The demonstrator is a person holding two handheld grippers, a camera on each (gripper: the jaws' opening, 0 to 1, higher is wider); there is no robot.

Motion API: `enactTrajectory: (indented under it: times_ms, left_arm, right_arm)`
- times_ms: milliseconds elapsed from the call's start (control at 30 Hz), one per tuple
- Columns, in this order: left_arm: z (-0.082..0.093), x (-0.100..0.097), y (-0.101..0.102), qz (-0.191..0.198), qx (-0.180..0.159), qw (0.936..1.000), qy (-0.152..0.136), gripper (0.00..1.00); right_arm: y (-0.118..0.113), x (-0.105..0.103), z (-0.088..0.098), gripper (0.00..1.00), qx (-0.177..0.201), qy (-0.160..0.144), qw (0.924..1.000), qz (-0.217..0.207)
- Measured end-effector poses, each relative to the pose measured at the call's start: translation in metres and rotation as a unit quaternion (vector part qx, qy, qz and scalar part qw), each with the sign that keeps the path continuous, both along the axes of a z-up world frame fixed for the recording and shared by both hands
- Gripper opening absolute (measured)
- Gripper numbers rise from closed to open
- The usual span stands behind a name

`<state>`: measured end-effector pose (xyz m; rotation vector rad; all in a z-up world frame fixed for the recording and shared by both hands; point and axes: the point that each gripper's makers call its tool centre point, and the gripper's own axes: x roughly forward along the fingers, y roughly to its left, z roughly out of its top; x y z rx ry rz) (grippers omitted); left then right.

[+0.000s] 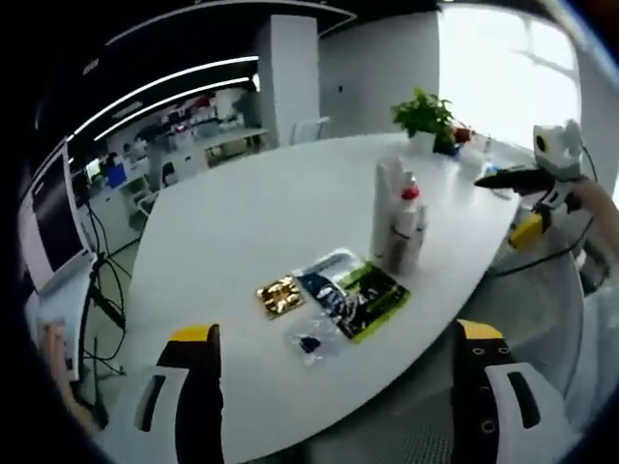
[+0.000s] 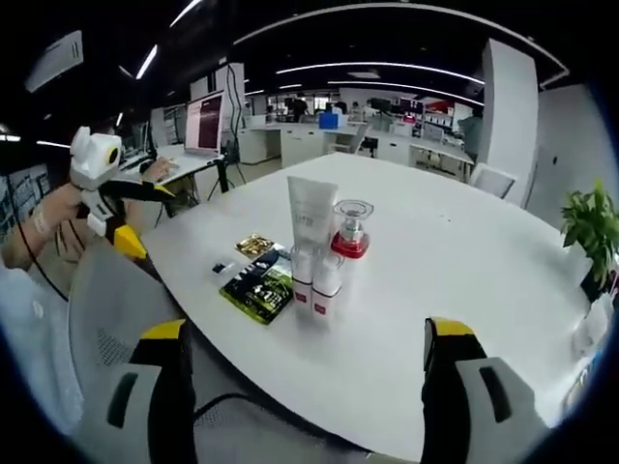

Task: Arrange the skincare products in the storage area until every visible bottle or jar stands upright without overlapping.

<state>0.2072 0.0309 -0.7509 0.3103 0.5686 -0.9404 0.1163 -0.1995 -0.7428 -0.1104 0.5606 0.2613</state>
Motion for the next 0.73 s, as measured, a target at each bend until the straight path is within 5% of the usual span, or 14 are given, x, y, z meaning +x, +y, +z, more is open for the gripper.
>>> enactTrajectory:
  times_ms: [733]
  left_arm:
    - [-0.002, -0.012, 0.01, 0.014, 0.011, 0.9998, -0.001, 0.97]
  right_arm:
    - [0.008, -0.001, 0.004, 1.0, -0.01, -0.003, 0.9997, 0.024]
